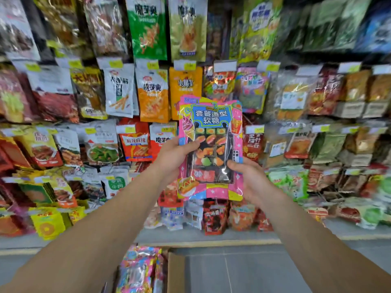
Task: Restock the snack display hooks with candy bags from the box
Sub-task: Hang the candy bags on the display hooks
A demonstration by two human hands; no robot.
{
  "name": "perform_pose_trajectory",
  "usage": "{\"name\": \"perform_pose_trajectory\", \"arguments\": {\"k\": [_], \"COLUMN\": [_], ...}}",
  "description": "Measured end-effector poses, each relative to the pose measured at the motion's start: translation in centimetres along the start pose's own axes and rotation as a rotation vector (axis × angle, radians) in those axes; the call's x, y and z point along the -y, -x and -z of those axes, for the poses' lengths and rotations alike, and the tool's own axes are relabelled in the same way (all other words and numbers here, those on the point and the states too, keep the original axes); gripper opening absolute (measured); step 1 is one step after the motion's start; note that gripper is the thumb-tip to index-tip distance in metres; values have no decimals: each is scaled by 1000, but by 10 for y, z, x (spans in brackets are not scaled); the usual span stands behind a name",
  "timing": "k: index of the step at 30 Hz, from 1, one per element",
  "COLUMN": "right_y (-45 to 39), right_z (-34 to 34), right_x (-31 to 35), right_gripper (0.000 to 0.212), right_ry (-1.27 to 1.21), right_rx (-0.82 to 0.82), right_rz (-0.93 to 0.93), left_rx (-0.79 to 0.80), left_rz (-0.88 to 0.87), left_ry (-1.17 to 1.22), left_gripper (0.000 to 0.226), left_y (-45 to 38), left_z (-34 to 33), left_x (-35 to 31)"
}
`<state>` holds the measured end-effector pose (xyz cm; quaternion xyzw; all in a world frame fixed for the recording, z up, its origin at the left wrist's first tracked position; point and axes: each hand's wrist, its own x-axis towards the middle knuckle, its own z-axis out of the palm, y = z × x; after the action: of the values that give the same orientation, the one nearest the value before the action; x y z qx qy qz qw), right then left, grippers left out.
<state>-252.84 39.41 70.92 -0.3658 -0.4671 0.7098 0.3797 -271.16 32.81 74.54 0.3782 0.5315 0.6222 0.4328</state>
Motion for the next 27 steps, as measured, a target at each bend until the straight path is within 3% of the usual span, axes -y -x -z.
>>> {"name": "perform_pose_trajectory", "arguments": {"k": [2,4,5,6,8,10,11,13,14,16,19,23,27], "right_y": [-3,-14,-14,-19,-25,-37,-45,-75,-88,-108,-144,-193,-229], "right_z": [7,15,13,16,18,18,18,24,24,19,4,-14,-30], "right_x": [31,54,73,82,109,130,137,149,154,167,187,223,269], "right_gripper": [53,78,79,63,17,15,25,82,100,123,92,43,47], "right_ry": [-12,-20,-17,-26,-25,-23,-2,52,69,139,145,448,741], "right_rx": [22,9,-8,-9,5,25,19,34,65,52,-6,-201,-323], "right_rz": [57,116,138,146,195,239,241,290,312,340,389,548,783], "left_rx": [19,-4,5,33,69,58,67,92,91,89,62,39,-10], "left_rz": [-60,-110,-134,-160,-200,-232,-253,-279,-284,-313,-340,-366,-375], "left_ry": [-4,-18,-16,-4,12,10,12,-2,-13,-26,-40,-61,-52], "left_gripper": [18,78,102,103,86,96,89,55,36,13,9,9,15], "left_y": [-15,-28,-40,-48,-61,-75,-83,-105,-113,-135,-173,-227,-275], "left_z": [-18,-33,-39,-42,-52,-60,-63,-67,-69,-68,-61,-44,-29], "left_x": [-25,-46,-57,-62,-81,-98,-104,-116,-122,-130,-147,-171,-189]}}
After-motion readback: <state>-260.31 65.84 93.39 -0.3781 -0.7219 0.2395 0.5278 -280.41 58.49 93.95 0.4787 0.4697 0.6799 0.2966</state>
